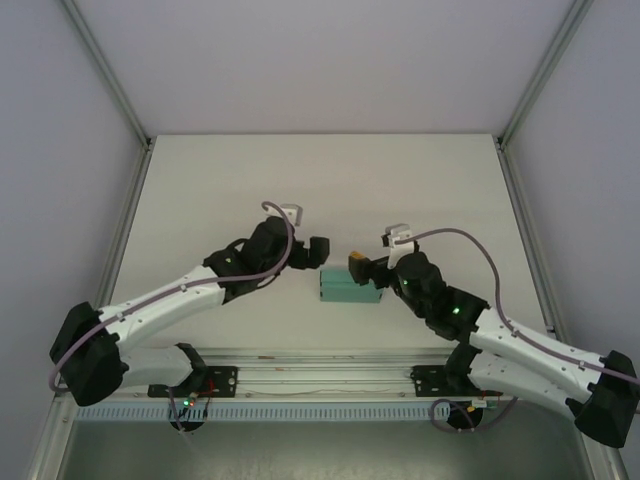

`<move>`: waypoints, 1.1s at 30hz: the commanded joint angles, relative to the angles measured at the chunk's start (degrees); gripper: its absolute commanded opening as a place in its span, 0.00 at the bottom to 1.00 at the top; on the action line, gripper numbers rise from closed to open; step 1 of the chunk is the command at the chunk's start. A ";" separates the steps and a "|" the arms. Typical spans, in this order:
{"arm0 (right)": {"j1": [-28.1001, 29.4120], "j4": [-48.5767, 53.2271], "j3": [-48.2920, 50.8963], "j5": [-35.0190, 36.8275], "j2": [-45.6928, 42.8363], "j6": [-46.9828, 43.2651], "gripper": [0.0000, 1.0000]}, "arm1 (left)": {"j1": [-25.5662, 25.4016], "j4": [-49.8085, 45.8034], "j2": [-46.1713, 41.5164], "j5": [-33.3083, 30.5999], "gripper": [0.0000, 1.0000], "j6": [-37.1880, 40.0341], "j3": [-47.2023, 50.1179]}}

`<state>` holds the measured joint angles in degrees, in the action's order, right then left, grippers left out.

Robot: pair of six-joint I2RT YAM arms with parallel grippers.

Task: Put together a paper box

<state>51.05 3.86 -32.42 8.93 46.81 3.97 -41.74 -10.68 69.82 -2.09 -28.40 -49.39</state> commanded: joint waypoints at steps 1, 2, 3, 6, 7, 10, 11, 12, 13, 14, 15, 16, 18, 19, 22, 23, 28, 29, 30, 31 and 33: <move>-0.31 8.89 -4.64 -9.26 1.72 -9.99 1.00 | 3.06 -6.16 -1.81 -4.37 1.00 0.89 -0.95; -0.33 11.26 -6.15 -10.72 2.88 -11.77 1.00 | 3.88 -6.81 -2.18 -4.32 1.00 0.72 -0.96; -0.33 13.79 -7.73 -12.30 4.25 -14.07 1.00 | 4.60 -7.37 -2.39 -4.25 1.00 0.74 -0.82; -0.58 17.95 -11.20 -14.31 8.65 -19.30 1.00 | 5.98 -8.13 -2.89 -3.86 1.00 0.71 -0.04; -0.70 19.20 -12.22 -15.12 10.32 -21.35 1.00 | 6.26 -8.19 -3.01 -3.50 1.00 0.67 0.31; -1.23 23.31 -14.65 -20.01 14.58 -29.21 1.00 | 6.75 -8.37 -3.20 -2.53 1.00 0.58 1.39; -1.08 25.62 -15.29 -21.76 15.79 -33.42 1.00 | 6.84 -8.61 -3.27 -2.38 1.00 0.54 1.57; -1.11 27.14 -15.67 -21.94 16.97 -36.91 1.00 | 6.93 -8.77 -3.25 -2.35 1.00 0.60 1.86; -1.13 27.52 -15.92 -20.26 18.17 -39.23 1.00 | 7.06 -8.98 -3.29 -2.26 1.00 0.62 2.21; -1.28 27.37 -16.17 -18.14 18.95 -40.53 1.00 | 7.10 -9.21 -3.24 -2.22 1.00 0.63 2.44; -1.32 27.32 -16.49 -16.35 20.05 -42.01 1.00 | 7.19 -9.40 -3.27 -1.98 1.00 0.57 2.70; -1.68 27.26 -16.84 -14.86 21.02 -43.35 1.00 | 7.27 -9.56 -3.26 -1.62 1.00 0.57 3.08; -2.67 27.47 -17.59 -14.25 22.54 -45.19 1.00 | 7.36 -9.31 -3.54 -1.12 1.00 0.26 3.83; -3.45 27.65 -17.94 -14.80 23.33 -45.85 1.00 | 7.38 -9.06 -3.62 -0.83 1.00 0.23 4.36; -5.13 27.83 -18.22 -17.36 25.60 -47.14 1.00 | 7.52 -8.96 -3.78 -0.72 1.00 -0.16 5.16; -5.41 27.87 -18.28 -17.91 26.40 -47.49 0.99 | 7.55 -8.93 -3.76 -0.71 1.00 -0.17 5.38; -5.48 28.91 -18.89 -19.43 30.30 -46.79 0.90 | 7.90 -9.10 -4.19 -1.00 1.00 0.05 5.81; -5.48 28.76 -19.04 -19.10 30.96 -46.45 0.87 | 7.96 -9.12 -4.30 -0.88 1.00 0.19 5.81; -5.53 28.51 -19.14 -18.52 31.62 -45.91 0.81 | 8.05 -9.18 -4.36 -0.88 1.00 0.30 5.87; -5.47 28.36 -19.22 -17.84 32.17 -45.57 0.77 | 8.08 -9.23 -4.53 -0.96 1.00 0.38 5.84; -5.52 27.80 -19.30 -15.91 33.06 -44.54 0.70 | 8.21 -9.34 -4.83 -1.32 1.00 0.39 5.97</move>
<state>45.58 30.68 -49.84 -9.21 79.29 -41.45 -34.06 -18.68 66.54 -3.18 -28.42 -44.40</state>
